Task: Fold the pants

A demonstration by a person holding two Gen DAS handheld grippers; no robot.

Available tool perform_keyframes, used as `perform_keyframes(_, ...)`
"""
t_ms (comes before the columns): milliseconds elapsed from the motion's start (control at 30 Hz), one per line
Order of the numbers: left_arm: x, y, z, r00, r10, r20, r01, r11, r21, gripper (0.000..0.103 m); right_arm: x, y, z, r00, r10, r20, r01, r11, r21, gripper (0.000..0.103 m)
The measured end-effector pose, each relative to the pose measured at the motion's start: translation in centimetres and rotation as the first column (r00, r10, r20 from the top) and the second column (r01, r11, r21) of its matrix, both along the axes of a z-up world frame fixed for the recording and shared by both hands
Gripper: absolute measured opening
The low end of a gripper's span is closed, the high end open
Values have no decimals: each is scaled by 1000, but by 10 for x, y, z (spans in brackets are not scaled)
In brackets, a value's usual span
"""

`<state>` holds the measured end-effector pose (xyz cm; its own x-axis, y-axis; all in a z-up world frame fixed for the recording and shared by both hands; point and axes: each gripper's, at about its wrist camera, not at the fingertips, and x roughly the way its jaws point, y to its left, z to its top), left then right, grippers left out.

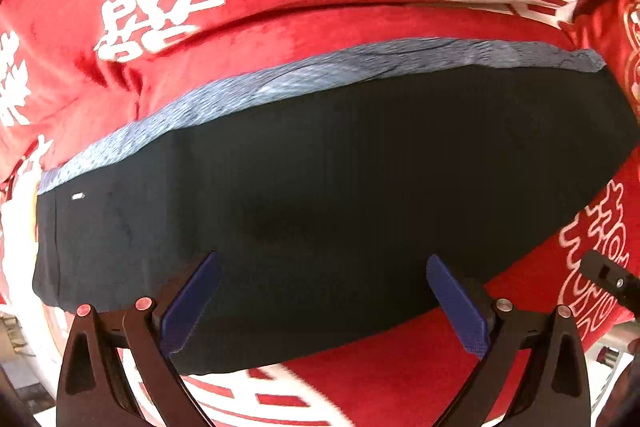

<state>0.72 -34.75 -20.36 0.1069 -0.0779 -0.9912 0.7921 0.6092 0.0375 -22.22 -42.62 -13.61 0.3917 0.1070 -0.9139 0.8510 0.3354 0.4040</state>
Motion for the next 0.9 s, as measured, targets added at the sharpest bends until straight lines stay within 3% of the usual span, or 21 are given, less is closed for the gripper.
perform_keyframes(167, -16, -28, 4, 1000, -19, -10, 19, 999, -25, 103, -17, -18, 6, 999, -48, 10, 48, 999, -23, 76)
perform_keyframes(333, -26, -48, 1, 1000, -16, 5, 16, 999, -32, 103, -47, -57, 24, 989, -147, -12, 144, 981, -134, 76)
perform_keyframes(367, -27, -51, -2, 1000, -10, 7, 10, 1000, -21, 103, -53, -66, 26, 987, -160, -21, 155, 976, -151, 73)
perform_keyframes(433, -24, -53, -11, 1000, 15, -3, -15, 1000, -6, 103, -62, -86, 29, 984, -172, -45, 160, 969, -190, 39)
perform_keyframes(533, -25, -52, -16, 998, 59, -9, -59, 998, -7, 103, -68, -108, 23, 981, -184, -63, 169, 966, -196, 30)
perform_keyframes(700, -25, -51, -18, 997, 83, -10, -83, 997, -2, 103, -68, -134, 5, 980, -174, -94, 154, 969, -193, 30)
perform_keyframes(900, -29, -53, -20, 996, 91, 20, -91, 996, 26, 103, -64, -148, 8, 987, -132, -91, 109, 969, -223, 30)
